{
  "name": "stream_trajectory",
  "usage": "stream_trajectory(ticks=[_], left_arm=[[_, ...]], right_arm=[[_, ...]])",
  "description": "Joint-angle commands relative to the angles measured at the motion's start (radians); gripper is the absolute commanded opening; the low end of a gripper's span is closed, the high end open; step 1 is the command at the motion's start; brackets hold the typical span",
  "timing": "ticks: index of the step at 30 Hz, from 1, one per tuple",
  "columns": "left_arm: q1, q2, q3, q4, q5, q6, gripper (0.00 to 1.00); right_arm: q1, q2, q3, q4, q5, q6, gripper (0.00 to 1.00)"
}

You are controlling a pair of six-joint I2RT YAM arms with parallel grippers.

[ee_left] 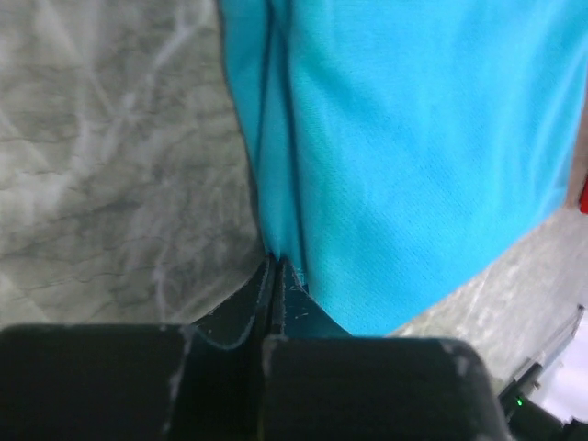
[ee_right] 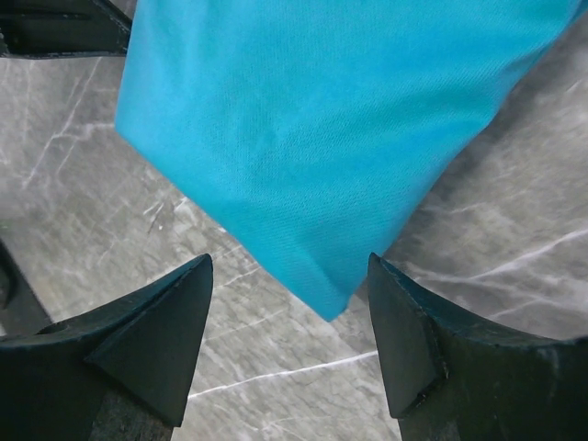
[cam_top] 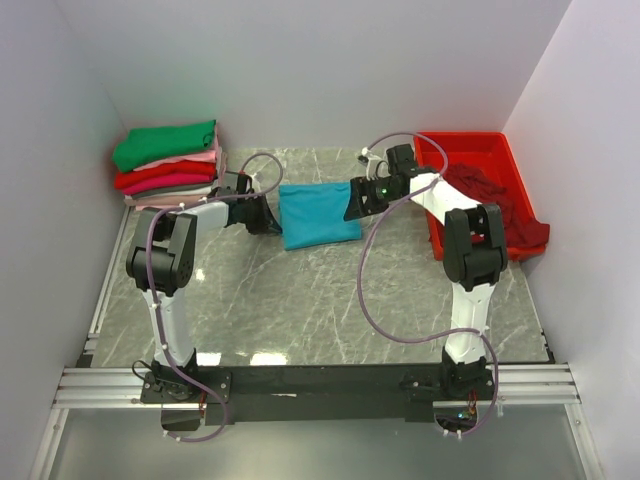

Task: Fold and stack the t-shirts
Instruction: Fold the tshirt

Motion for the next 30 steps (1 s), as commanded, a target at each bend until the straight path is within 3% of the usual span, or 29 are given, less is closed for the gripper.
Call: stream_trajectory(ticks=[1, 18, 20, 21, 23, 24, 27, 30], left_arm=[[-0.004, 0.002, -0.003, 0.020, 0.089, 0.015, 0.01], [-0.002, -0.047, -0.064, 0.091, 0.181, -0.034, 0.00], [-0.002, -0.049, -0.064, 0.097, 0.195, -0.039, 0.01], [-0.002, -0.049, -0.066, 0.101, 0.200, -0.045, 0.01], [-0.002, -0.055, -0.072, 0.114, 0.218, -0.057, 0.00], [-0.002, -0.061, -0.080, 0.132, 0.227, -0.069, 0.00], [-0.002, -0.083, -0.107, 0.166, 0.258, -0.092, 0.01], [-0.004, -0.110, -0.144, 0.183, 0.284, -0.106, 0.01]], right_arm=[[-0.010, 0.015, -0.016, 0.017, -0.048, 0.045, 0.74], [-0.015, 0.000, -0.073, 0.029, 0.125, 0.068, 0.72], [-0.015, 0.017, -0.064, 0.016, 0.084, 0.071, 0.63], [-0.013, 0.023, -0.062, 0.009, 0.059, 0.074, 0.51], [-0.015, 0.034, -0.071, 0.014, -0.010, 0.088, 0.38], [-0.013, 0.035, -0.077, 0.023, -0.030, 0.125, 0.25], [-0.010, 0.038, -0.097, 0.048, -0.085, 0.172, 0.03], [-0.009, 0.020, -0.128, 0.089, -0.099, 0.217, 0.00]])
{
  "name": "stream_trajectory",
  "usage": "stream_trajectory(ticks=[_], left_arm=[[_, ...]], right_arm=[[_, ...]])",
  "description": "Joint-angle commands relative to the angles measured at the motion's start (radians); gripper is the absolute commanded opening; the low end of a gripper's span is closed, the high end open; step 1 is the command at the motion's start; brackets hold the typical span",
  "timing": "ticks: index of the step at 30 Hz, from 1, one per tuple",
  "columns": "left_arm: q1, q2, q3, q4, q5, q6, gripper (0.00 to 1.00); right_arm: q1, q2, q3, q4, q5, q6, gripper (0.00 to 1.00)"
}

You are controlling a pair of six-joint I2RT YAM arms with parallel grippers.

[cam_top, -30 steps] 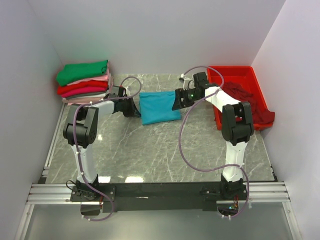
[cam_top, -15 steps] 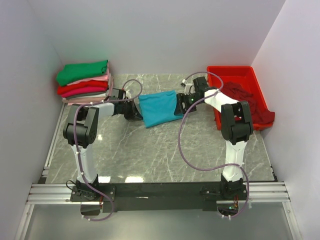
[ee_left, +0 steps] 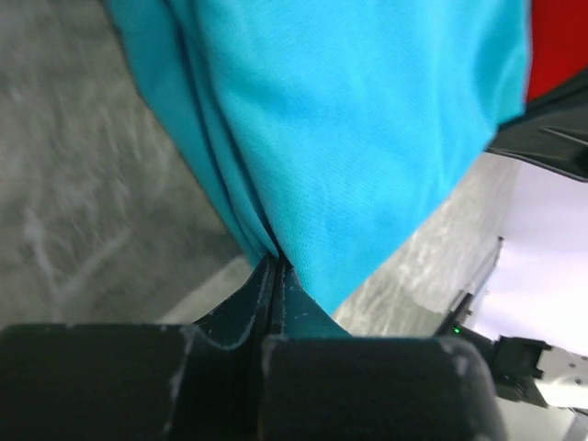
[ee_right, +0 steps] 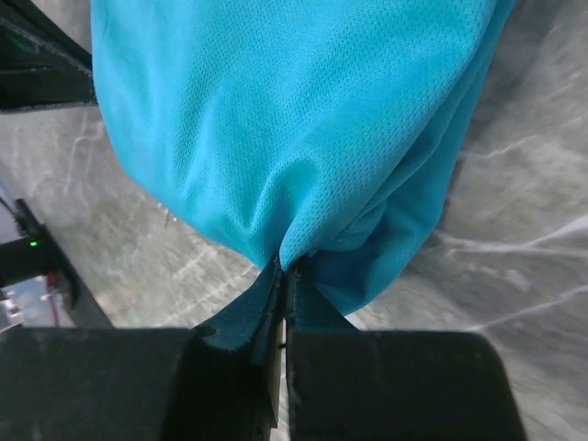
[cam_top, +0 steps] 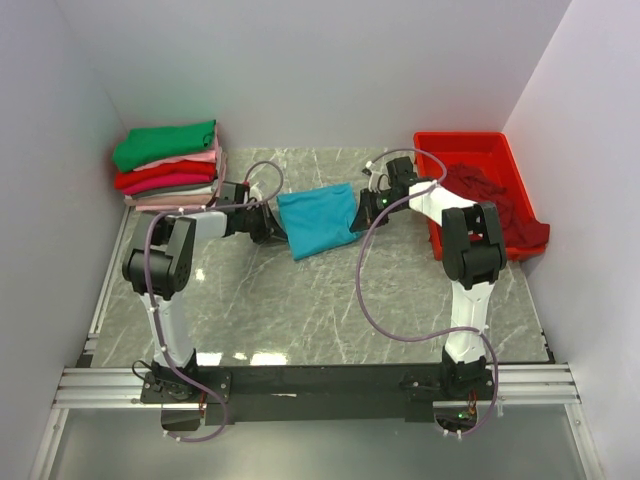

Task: Fold and stack the t-shirts
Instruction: Fold the tshirt

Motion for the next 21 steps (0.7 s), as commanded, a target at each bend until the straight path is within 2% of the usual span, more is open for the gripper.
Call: stream_trajectory(ticks=[1, 7, 14, 17, 18, 21], left_arm=[[-0.004, -0.087, -0.039, 0.063, 0.077, -0.034, 0.01], [-0.019, -0.130, -0.155, 0.090, 0.108, -0.049, 0.01], [-0.051, -0.095, -0.242, 0.128, 0.065, -0.081, 0.01], [-0.051, -0.181, -0.299, 0.165, 0.010, -0.119, 0.20], [-0.051, -0.258, -0.316, 0.173, -0.007, -0.141, 0.32], [-0.050, -0.441, -0.362, 0.101, -0.116, -0.176, 0.58]], right_arm=[[-0.002, -0.001, -0.043, 0.070, -0.068, 0.081, 0.00], [0.001, -0.010, -0.074, 0.113, -0.072, 0.120, 0.00], [0.006, -0.009, -0.071, 0.091, -0.055, 0.098, 0.00], [0.006, -0.010, -0.057, 0.060, -0.041, 0.065, 0.00], [0.004, -0.010, -0.049, 0.051, -0.038, 0.047, 0.01], [0.006, -0.026, -0.041, 0.031, -0.016, 0.016, 0.06]])
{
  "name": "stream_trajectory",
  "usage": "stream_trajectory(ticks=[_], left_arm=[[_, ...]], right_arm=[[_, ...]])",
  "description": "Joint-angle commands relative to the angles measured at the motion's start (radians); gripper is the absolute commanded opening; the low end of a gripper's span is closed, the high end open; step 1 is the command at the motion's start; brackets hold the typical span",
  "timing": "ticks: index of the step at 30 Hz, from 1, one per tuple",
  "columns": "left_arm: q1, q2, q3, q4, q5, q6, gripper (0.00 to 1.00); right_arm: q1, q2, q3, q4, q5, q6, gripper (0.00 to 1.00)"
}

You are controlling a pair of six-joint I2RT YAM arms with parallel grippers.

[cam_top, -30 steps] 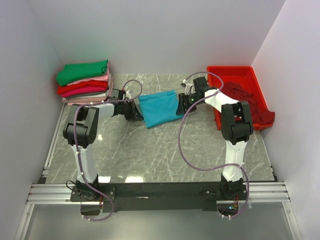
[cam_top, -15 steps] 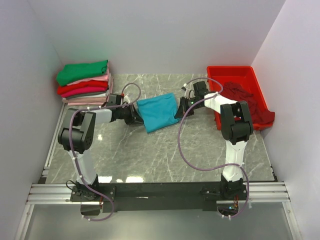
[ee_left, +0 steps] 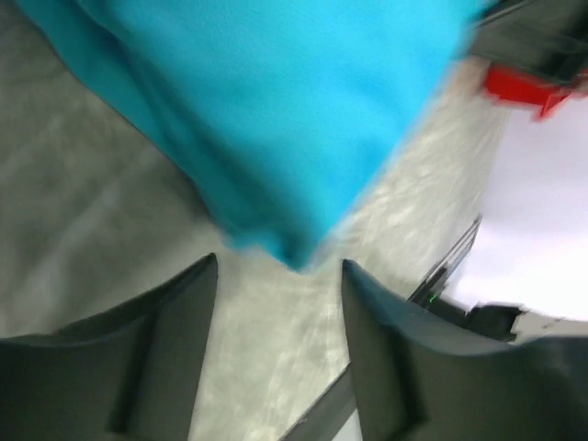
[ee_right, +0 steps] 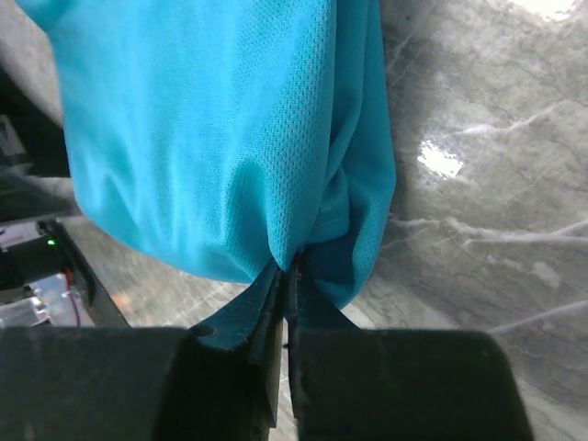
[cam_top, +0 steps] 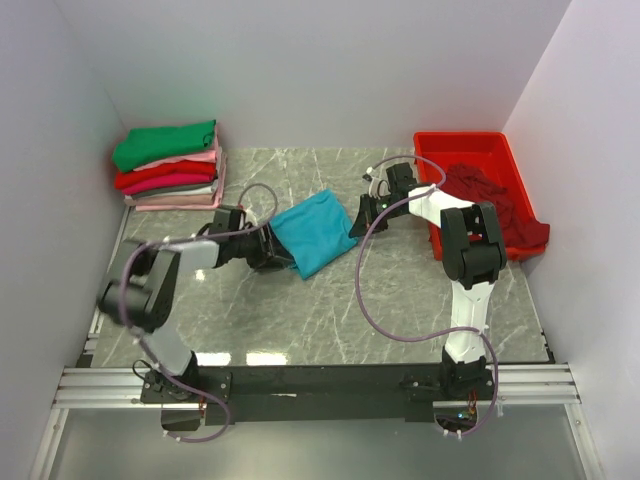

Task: Fold and stack the t-shirts
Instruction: Fold the tshirt, then neatly place the folded tshirt to the corner

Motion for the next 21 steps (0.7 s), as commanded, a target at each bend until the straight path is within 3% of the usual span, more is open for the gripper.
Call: stream_trajectory(ticks=[1, 3, 6, 9, 16, 21], left_arm=[[0.002, -0.231, -0.029, -0.039, -0.140, -0.062, 0.63], [0.003, -0.343, -0.043, -0.123, -0.284, -0.123, 0.78], [0.003, -0.435, -0.105, -0.168, -0.372, -0.238, 0.87], [0.000, -0.427, -0.179, -0.128, -0.391, -0.367, 0.92], [-0.010, -0.257, -0.169, 0.096, -0.392, -0.484, 0.94], [-0.033, -0.133, -0.086, 0.064, -0.452, -0.524, 0.94]], right_arm=[[0.008, -0.035, 0.030, -0.032, 0.024, -0.056, 0.08], [0.009, -0.042, 0.027, -0.042, 0.046, -0.078, 0.14], [0.009, -0.053, 0.010, -0.038, 0.064, -0.090, 0.19], [0.011, -0.041, 0.011, -0.038, 0.064, -0.089, 0.19], [0.022, -0.035, 0.014, -0.042, 0.072, -0.090, 0.19], [0.025, -0.033, 0.013, -0.044, 0.067, -0.093, 0.20]])
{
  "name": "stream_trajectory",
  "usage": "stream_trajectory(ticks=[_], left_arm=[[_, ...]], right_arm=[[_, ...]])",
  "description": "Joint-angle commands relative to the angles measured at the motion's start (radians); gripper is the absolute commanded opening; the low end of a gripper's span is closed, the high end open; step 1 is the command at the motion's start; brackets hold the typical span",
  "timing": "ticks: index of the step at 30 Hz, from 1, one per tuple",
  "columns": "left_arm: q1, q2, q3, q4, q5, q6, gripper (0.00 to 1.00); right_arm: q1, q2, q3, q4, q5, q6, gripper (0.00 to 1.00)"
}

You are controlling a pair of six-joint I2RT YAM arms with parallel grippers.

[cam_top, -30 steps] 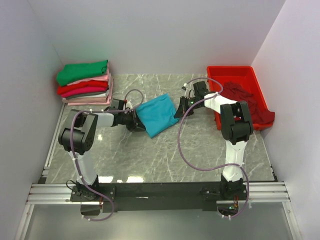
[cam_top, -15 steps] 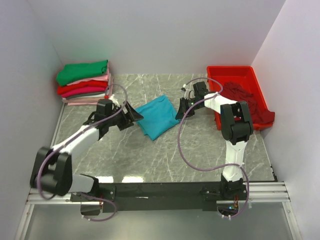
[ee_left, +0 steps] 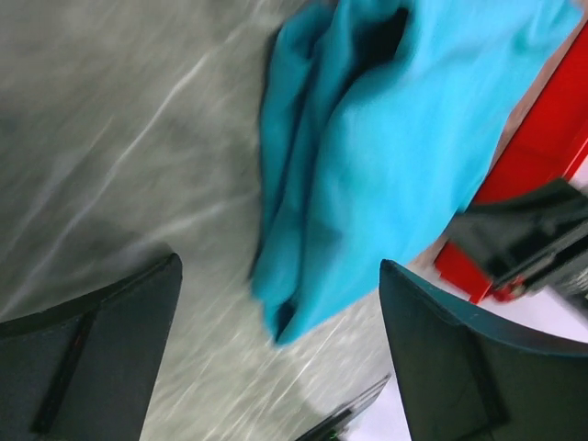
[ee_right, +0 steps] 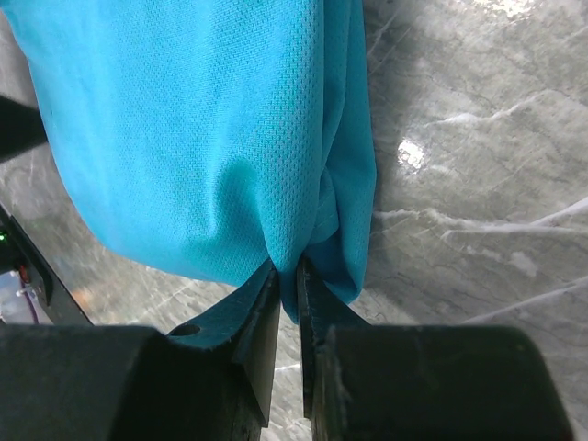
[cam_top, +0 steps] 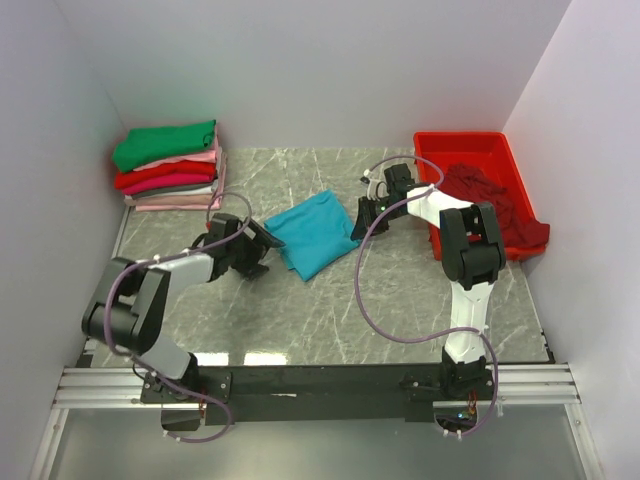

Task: Fold and stack the t-shirts
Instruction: Neatly place the folded tshirt to the corner

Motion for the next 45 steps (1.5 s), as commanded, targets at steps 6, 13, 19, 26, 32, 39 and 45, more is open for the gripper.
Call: stream_trajectory(ticks=[6, 13, 19, 26, 32, 39, 45], left_arm=[[-0.037, 0.200, 0.137, 0.027, -0.102, -0.135, 0.83], [-0.054, 0.328, 0.212, 0.054, -0.136, -0.146, 0.40], [-0.054, 0.374, 0.232, 0.120, -0.114, -0.025, 0.00], [-0.058, 0.279, 0.373, -0.030, -0.243, 0.418, 0.00], [-0.058, 0.207, 0.492, -0.146, -0.329, 0.727, 0.00], [-0.060, 0.179, 0.598, -0.217, -0.427, 0.911, 0.00], [-0.063, 0.181, 0.664, -0.222, -0.536, 1.078, 0.00]], right_arm=[[0.010, -0.030, 0.013, -0.007, -0.008, -0.010, 0.20], [0.011, -0.033, 0.010, -0.007, -0.014, -0.010, 0.20], [0.014, -0.038, 0.010, -0.010, -0.020, -0.010, 0.20], [0.014, -0.075, 0.028, -0.044, -0.006, -0.072, 0.40], [0.011, -0.160, 0.042, -0.070, 0.052, -0.138, 0.67], [0.011, -0.275, -0.004, -0.068, 0.100, -0.197, 0.70], [0.011, -0.331, -0.027, -0.059, 0.094, -0.213, 0.70]])
